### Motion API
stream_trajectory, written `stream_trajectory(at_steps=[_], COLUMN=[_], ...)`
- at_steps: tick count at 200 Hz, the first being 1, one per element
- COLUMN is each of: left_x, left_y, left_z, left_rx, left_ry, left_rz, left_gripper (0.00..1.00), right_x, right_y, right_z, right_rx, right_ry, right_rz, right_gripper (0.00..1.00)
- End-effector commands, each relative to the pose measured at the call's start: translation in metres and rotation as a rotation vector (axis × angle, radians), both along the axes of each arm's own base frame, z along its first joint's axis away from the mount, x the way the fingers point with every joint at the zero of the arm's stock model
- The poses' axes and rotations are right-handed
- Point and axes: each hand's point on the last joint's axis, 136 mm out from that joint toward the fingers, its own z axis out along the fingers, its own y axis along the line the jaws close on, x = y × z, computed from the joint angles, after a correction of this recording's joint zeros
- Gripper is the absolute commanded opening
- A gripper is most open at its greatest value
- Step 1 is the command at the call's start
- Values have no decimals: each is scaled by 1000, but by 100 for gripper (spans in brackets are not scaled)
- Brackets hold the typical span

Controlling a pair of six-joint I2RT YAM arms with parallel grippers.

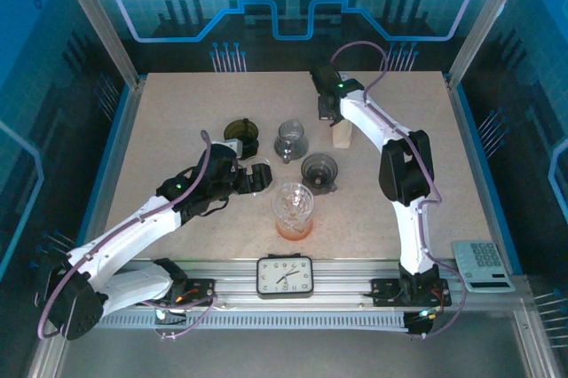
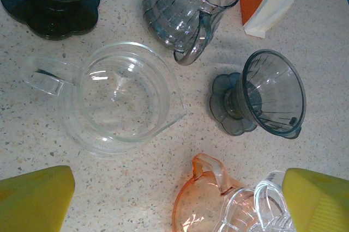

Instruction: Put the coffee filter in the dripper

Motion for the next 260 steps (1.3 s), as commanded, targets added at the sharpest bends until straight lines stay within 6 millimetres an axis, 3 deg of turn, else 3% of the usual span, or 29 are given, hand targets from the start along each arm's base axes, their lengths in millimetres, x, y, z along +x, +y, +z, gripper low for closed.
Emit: stream_trajectory(at_steps=[1,87,144,194,260], left_x=[2,2,2,-2,-24], left_y=[0,-1,-3,-10,4], left_z=[-2,-3,3,15,22], left_rx=[-20,-21,-47,-91,-53], left_ry=[20,35,46,61,114], left_rz=[14,13,15,-6,-12], left_gripper=[99,99,99,99,99], right_x=[-5,-20,-56,-122,-256], right_y=[10,14,11,16,51], right_z=[36,72,124,160,178], right_rx=[33,99,142,199,393], right_ry=[-69,-122,-219,-270,-200], right_rz=[42,93,147,254,614], right_gripper=[0,0,0,0,0])
